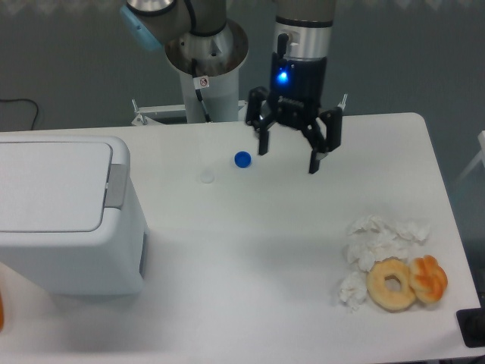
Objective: Close the trash can
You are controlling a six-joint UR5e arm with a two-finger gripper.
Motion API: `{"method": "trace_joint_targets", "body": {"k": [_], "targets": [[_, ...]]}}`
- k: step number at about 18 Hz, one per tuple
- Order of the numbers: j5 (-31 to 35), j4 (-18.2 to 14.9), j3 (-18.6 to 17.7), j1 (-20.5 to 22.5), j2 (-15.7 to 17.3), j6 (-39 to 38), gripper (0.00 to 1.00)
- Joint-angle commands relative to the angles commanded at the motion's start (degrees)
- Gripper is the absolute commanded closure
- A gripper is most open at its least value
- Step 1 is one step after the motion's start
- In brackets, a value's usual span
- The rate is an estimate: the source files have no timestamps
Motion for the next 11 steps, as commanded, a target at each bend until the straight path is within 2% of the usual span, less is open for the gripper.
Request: {"method": "trace_joint_targets", "body": {"k": [3, 5, 11], "targets": [[-0.5, -4.0, -0.1, 3.0, 1.1, 6.5, 0.0], [-0.6, -4.4, -0.2, 3.9, 1.3, 9.8, 0.0], [-1.5, -4.2, -0.4, 4.4, 1.8, 10.0, 0.0]]}}
